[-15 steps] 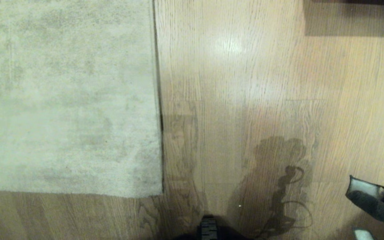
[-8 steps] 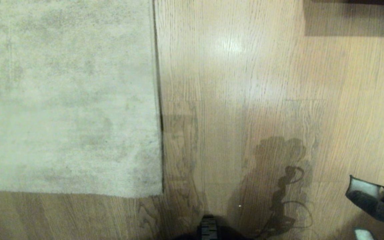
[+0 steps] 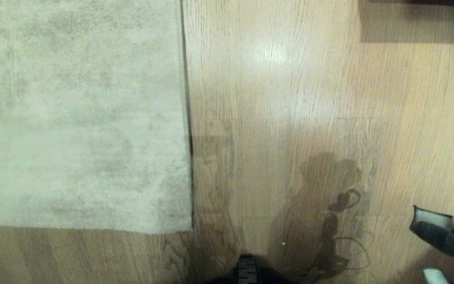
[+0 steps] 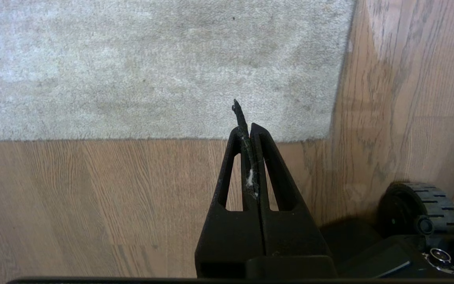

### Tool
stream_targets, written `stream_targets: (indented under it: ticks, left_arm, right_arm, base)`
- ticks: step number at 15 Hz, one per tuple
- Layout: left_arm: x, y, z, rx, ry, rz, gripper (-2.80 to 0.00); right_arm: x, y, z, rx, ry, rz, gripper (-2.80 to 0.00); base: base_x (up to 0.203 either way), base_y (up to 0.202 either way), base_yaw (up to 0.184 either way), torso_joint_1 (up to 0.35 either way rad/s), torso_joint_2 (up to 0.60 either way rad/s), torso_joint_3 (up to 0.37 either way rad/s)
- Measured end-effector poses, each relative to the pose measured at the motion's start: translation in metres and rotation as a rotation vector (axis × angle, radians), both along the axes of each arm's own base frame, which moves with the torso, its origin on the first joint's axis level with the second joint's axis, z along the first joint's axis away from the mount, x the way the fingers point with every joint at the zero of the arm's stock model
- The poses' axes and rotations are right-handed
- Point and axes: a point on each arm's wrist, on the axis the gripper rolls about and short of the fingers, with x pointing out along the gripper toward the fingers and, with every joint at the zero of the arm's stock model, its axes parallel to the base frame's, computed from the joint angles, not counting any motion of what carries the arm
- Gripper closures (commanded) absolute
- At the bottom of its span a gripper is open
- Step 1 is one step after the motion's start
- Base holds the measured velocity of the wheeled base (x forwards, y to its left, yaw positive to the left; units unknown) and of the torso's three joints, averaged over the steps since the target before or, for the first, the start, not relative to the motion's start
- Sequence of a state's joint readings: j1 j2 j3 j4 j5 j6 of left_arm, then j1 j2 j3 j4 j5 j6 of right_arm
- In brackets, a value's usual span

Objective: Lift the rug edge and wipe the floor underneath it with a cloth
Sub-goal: Put down the rag

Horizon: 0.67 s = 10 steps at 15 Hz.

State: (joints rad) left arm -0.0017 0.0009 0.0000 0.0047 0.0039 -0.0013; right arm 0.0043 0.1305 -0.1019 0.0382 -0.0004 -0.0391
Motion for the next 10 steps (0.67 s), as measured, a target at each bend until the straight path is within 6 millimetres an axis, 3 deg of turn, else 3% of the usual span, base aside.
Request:
stream_targets:
  ticks: [5,10]
  left_arm:
    - [0.000,0.000,0.000,0.000,0.000,-0.001,0.00]
    - [0.000,0.000,0.000,0.000,0.000,0.000,0.00]
  right_arm:
    - [0.032,0.000,0.043,0.052,0.025,-0.010,0.00]
    - [0.083,-0.001,0.067,0.096,0.029,-0.049,0.00]
  base:
    - [0.000,0.000,0.000,0.000,0.00,0.000]
    - [0.000,0.000,0.000,0.000,0.00,0.000]
